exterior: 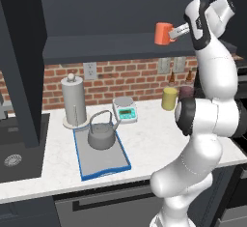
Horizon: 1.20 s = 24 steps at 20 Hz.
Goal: Pick the kettle from the counter and place it on the tray. Then pick the mug from the cabinet and place it on the tray. Then close the cabinet doors.
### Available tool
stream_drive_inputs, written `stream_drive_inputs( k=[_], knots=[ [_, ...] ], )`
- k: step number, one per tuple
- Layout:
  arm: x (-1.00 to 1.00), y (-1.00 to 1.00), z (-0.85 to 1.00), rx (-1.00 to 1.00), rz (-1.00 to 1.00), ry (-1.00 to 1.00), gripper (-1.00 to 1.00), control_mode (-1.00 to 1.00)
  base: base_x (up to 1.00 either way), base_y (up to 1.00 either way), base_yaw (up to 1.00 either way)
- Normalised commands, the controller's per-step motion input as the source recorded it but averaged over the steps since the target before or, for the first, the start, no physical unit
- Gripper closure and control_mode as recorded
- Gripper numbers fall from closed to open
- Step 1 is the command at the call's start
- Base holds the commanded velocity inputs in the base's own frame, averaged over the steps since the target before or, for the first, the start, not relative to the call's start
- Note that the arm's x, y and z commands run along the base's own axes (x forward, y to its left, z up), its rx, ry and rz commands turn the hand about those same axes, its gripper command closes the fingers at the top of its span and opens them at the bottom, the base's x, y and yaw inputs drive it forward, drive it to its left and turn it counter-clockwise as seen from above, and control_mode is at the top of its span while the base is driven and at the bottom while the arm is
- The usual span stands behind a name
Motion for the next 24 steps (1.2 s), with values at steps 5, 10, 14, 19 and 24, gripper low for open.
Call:
stream_drive_inputs(
  k=[5,10,14,19,24],
  knots=[
    [-0.74,0.23,0.0,0.0,0.01,-0.12,1.0,-1.0,0.0,0.0,0.0],
    [-0.8,0.36,0.0,0.0,0.0,-0.03,1.0,-1.0,0.0,0.0,0.0],
    [-0.9,0.3,0.0,0.0,-0.07,0.0,1.0,-1.0,0.0,0.0,0.0],
    [-0.89,0.32,0.0,0.0,-0.08,0.0,1.0,-1.0,0.0,0.0,0.0],
    [-0.76,0.29,0.0,0.0,-0.07,0.0,1.0,-1.0,0.0,0.0,0.0]
  ],
)
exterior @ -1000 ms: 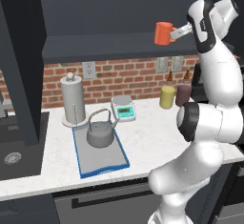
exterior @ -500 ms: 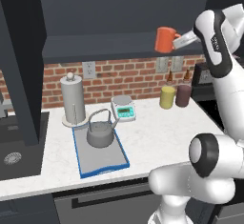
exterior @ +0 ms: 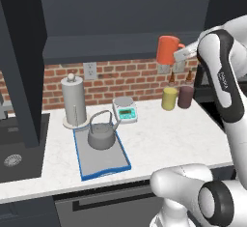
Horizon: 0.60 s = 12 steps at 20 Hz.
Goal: Pick the kettle from the counter and place it on the tray. Then pick the mug from the cabinet and place it on the tray. Then close the cabinet doors.
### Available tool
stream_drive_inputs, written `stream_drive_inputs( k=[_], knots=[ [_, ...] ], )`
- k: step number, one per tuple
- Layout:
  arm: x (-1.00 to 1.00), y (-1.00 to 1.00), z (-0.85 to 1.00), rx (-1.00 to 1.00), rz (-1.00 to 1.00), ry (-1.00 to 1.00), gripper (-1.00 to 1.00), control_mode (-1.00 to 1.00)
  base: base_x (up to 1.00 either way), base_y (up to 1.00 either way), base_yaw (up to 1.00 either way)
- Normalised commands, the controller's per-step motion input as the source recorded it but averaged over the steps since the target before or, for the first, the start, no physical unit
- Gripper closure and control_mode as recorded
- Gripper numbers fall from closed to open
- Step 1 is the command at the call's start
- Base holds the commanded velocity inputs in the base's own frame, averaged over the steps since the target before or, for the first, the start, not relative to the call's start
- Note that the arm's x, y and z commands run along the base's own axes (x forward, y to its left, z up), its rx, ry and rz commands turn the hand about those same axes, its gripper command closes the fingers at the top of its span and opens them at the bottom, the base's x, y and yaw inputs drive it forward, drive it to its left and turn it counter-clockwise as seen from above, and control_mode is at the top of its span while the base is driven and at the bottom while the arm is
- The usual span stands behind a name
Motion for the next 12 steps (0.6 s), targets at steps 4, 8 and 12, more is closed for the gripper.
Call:
stream_drive_inputs(
  k=[4,8,12],
  knots=[
    [-0.66,0.23,0.0,0.0,-0.05,0.0,1.0,-1.0,0.0,0.0,0.0],
    [-0.64,0.24,0.0,0.0,-0.05,0.0,1.0,-1.0,0.0,0.0,0.0],
    [-0.59,0.36,0.0,0.0,-0.07,0.02,1.0,-1.0,0.0,0.0,0.0]
  ],
)
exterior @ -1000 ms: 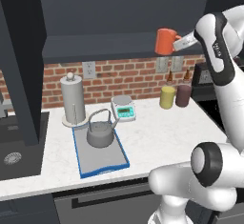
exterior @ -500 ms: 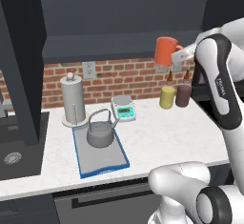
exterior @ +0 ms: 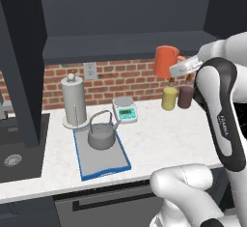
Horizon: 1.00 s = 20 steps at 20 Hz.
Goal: Pick the kettle from the counter and place it on the tray. Then pick the mug from the cabinet and place it on the tray. Then close the cabinet doors.
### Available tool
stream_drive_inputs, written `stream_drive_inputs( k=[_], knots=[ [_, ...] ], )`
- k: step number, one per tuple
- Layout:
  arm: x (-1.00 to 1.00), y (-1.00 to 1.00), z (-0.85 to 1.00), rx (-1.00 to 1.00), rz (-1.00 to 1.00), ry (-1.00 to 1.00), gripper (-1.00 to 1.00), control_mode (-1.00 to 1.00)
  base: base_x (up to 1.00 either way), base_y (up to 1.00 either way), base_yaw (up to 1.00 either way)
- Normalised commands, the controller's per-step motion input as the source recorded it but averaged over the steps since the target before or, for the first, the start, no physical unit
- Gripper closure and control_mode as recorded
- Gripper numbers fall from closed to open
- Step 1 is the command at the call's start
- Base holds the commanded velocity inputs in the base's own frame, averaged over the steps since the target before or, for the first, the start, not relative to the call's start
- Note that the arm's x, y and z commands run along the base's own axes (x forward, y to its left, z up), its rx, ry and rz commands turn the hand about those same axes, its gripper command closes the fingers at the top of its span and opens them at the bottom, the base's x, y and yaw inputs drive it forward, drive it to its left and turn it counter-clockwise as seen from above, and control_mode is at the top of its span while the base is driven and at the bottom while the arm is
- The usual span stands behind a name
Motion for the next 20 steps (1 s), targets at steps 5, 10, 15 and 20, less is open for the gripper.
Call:
stream_drive_inputs(
  k=[5,10,15,20],
  knots=[
    [-0.6,0.43,0.0,0.0,-0.07,0.0,1.0,-1.0,0.0,0.0,0.0],
    [-0.57,0.57,-0.06,0.0,-0.07,0.0,1.0,-1.0,0.0,0.0,0.0],
    [-0.52,0.64,-0.25,-0.05,-0.05,0.0,1.0,-1.0,0.0,0.0,0.0],
    [-0.34,0.44,-0.48,-0.05,-0.01,0.1,1.0,-1.0,0.0,0.0,0.0]
  ],
)
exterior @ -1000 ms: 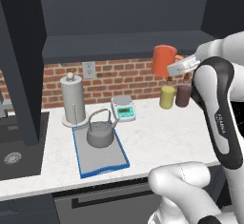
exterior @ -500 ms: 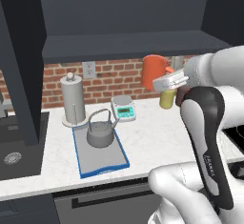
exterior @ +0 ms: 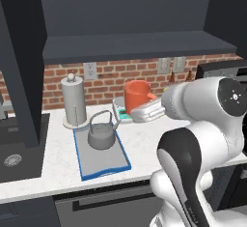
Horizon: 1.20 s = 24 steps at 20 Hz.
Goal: Pick the kettle from the counter and place it on the tray. Then pick the mug from the cabinet and place it on the tray. Then close the cabinet doors.
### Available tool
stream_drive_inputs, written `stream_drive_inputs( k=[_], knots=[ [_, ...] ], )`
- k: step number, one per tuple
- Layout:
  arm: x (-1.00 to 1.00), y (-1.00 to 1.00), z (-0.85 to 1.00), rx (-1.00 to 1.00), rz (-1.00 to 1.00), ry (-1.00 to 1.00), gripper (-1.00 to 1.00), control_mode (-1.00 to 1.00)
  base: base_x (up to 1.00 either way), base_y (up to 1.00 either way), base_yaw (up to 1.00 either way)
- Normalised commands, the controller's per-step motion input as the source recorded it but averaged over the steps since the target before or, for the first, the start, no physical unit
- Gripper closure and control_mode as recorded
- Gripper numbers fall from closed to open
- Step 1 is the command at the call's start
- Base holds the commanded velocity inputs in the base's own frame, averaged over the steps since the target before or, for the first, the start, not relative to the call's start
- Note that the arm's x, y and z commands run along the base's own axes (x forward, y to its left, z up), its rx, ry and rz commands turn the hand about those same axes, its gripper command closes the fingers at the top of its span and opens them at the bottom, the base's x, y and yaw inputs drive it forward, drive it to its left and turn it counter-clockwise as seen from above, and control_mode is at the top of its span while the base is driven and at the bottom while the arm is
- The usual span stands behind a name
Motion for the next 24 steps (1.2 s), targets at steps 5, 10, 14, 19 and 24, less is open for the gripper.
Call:
stream_drive_inputs(
  k=[5,10,14,19,24],
  knots=[
    [-0.13,0.12,-0.66,0.0,0.0,0.15,1.0,-1.0,0.0,0.0,0.0],
    [0.18,-0.01,-0.55,0.12,0.06,0.21,1.0,-1.0,0.0,0.0,0.0],
    [0.28,0.0,-0.64,0.08,0.17,0.29,1.0,-1.0,0.0,0.0,0.0],
    [0.47,0.0,-0.59,0.03,0.23,0.11,1.0,-1.0,0.0,0.0,0.0],
    [0.38,0.0,-0.53,-0.02,0.28,-0.05,1.0,-1.0,0.0,0.0,0.0]
  ],
)
